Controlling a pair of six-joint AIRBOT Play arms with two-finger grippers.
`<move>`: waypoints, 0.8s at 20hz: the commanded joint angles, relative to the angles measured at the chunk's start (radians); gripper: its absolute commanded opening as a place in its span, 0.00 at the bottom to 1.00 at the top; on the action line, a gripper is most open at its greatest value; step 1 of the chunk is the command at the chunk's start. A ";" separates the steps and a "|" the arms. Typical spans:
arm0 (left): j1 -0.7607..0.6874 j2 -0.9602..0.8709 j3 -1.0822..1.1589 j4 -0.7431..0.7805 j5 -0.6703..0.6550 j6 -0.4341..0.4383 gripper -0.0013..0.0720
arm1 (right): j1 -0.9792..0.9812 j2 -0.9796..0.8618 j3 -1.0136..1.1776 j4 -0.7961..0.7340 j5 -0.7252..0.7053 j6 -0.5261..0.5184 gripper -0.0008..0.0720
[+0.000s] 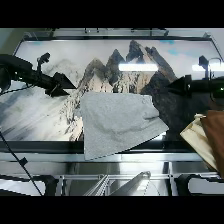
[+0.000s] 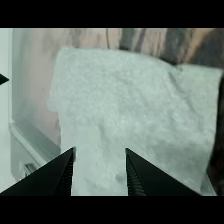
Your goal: Fold the shirts.
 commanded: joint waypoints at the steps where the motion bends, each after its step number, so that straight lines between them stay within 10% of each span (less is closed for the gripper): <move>1: 0.016 -0.056 -0.057 0.028 -0.012 0.000 0.98 | -0.067 0.057 -0.161 -0.134 0.066 0.077 0.51; 8: -0.010 -0.080 -0.217 0.108 -0.035 0.002 0.98 | -0.061 0.294 -0.584 -0.338 -0.089 0.325 0.55; 16: -0.018 -0.080 -0.298 0.146 -0.251 0.000 0.93 | 0.007 0.257 -0.666 -0.336 -0.267 0.330 0.66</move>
